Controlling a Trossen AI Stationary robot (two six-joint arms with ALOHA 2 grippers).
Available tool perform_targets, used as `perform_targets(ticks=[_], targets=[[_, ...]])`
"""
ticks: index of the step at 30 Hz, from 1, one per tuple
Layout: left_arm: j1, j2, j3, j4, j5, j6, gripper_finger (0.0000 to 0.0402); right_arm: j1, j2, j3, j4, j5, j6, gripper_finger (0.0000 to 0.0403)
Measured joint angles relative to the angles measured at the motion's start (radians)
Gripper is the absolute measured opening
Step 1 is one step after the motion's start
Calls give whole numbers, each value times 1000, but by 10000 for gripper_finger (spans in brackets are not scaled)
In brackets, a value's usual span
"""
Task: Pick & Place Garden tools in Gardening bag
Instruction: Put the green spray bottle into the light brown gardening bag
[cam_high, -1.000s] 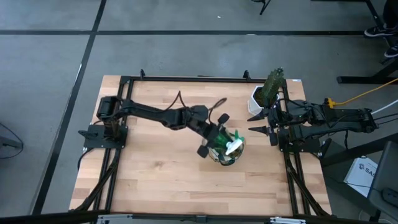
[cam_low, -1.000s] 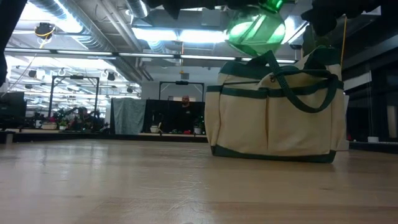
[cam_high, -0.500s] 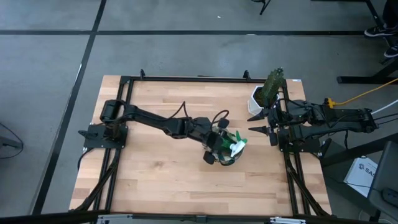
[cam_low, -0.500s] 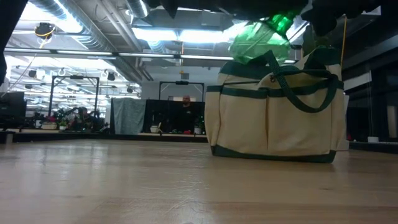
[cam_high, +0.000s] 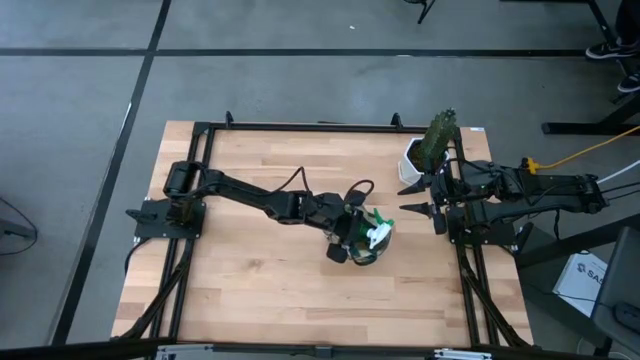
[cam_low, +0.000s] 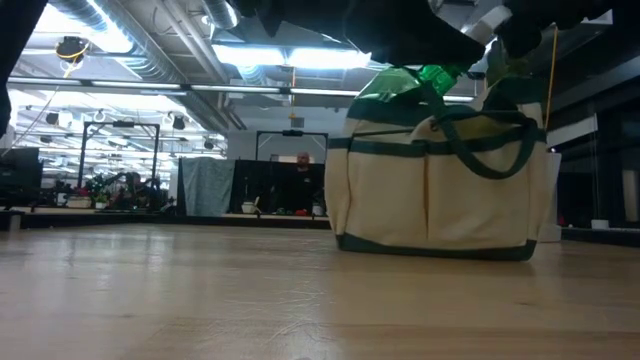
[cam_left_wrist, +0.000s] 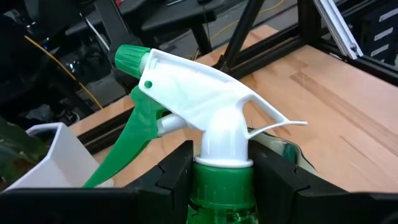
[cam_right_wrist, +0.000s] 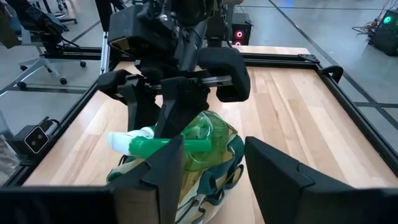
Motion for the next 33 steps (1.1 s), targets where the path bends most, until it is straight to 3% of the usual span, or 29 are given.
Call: perform_targets(ticks=[8, 20, 33], targets=[[-3, 0, 0, -6, 62, -76, 128, 0, 0, 0, 0, 0, 0, 172], [-6, 1, -129, 91, -3, -113, 128, 0, 0, 0, 0, 0, 0, 172], [-6, -1, -189, 120, -6, -173, 142, 0, 0, 0, 0, 0, 0, 172]])
